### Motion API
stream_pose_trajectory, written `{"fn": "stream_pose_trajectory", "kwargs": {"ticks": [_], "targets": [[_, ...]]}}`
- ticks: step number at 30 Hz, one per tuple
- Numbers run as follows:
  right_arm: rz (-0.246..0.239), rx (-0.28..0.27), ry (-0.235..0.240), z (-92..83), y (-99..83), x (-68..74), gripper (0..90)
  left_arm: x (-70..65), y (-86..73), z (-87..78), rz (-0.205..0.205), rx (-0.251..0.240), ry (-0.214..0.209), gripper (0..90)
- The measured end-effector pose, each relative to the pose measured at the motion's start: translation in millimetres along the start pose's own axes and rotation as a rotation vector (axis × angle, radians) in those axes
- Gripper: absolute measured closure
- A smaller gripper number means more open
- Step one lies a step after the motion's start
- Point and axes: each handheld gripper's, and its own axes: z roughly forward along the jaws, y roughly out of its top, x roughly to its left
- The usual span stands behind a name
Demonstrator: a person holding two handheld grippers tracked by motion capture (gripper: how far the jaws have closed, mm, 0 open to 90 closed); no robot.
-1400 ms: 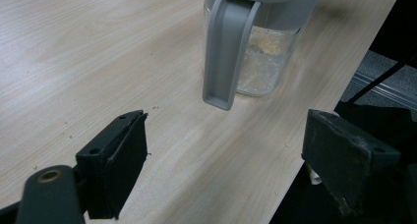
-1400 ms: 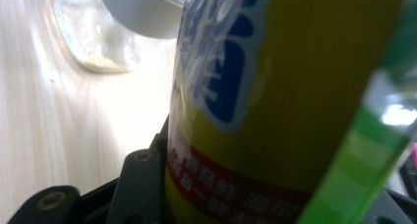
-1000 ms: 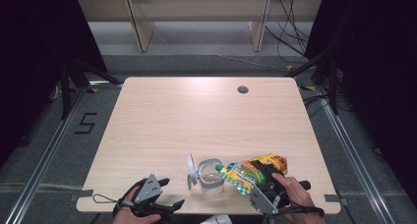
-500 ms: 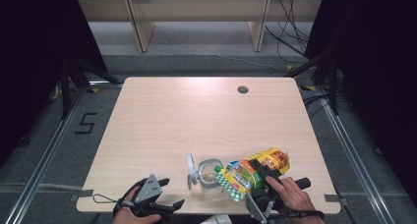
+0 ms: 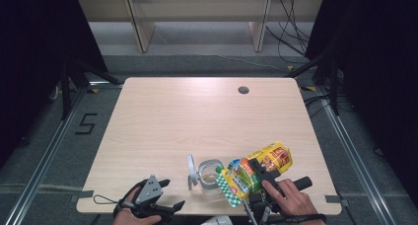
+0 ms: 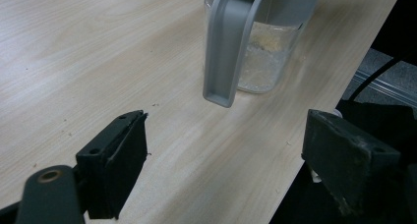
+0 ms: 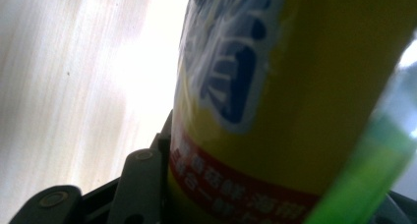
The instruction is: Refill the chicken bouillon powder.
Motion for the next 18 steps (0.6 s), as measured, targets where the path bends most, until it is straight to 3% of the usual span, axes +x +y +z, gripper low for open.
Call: {"fn": "stream_pose_trajectory", "kwargs": {"ticks": [1, 4, 8, 11, 12, 13, 14, 16, 18], "targets": [[-0.024, -0.021, -0.028, 1.8, 0.1, 0.5, 56.6, 0.0, 0.2, -0.1, 0.004, 0.005, -0.002, 16.6], [-0.017, 0.003, -0.005, 0.3, 0.1, 2.0, 56.7, 0.1, -0.1, 0.1, 0.001, 0.0, -0.001, 16.5], [-0.058, 0.002, -0.023, 0.0, 1.6, 0.5, 56.7, 0.1, -0.1, 0.1, -0.003, -0.001, 0.001, 16.5], [-0.04, 0.005, -0.027, -0.7, 2.6, 2.2, 56.7, -0.6, -0.2, 0.5, -0.003, -0.001, 0.002, 16.5], [-0.077, 0.005, -0.027, -0.9, 3.5, 0.4, 56.7, -0.6, -0.1, 0.4, -0.004, 0.002, 0.001, 16.5], [-0.043, 0.011, -0.027, -0.7, 3.6, 3.1, 56.7, -0.4, -0.5, 0.9, -0.003, -0.007, 0.0, 16.6], [-0.125, 0.01, -0.035, -1.0, 4.5, -1.8, 56.7, -0.2, -0.4, 0.6, -0.002, -0.005, 0.0, 16.5], [-0.098, 0.006, -0.033, -1.2, 5.3, 0.4, 56.7, -0.3, -0.5, 0.7, -0.006, -0.007, 0.001, 16.5], [-0.129, -0.006, -0.043, -1.2, 7.3, -1.8, 56.7, -0.2, -0.5, 0.8, -0.002, -0.005, 0.001, 16.5]]}}
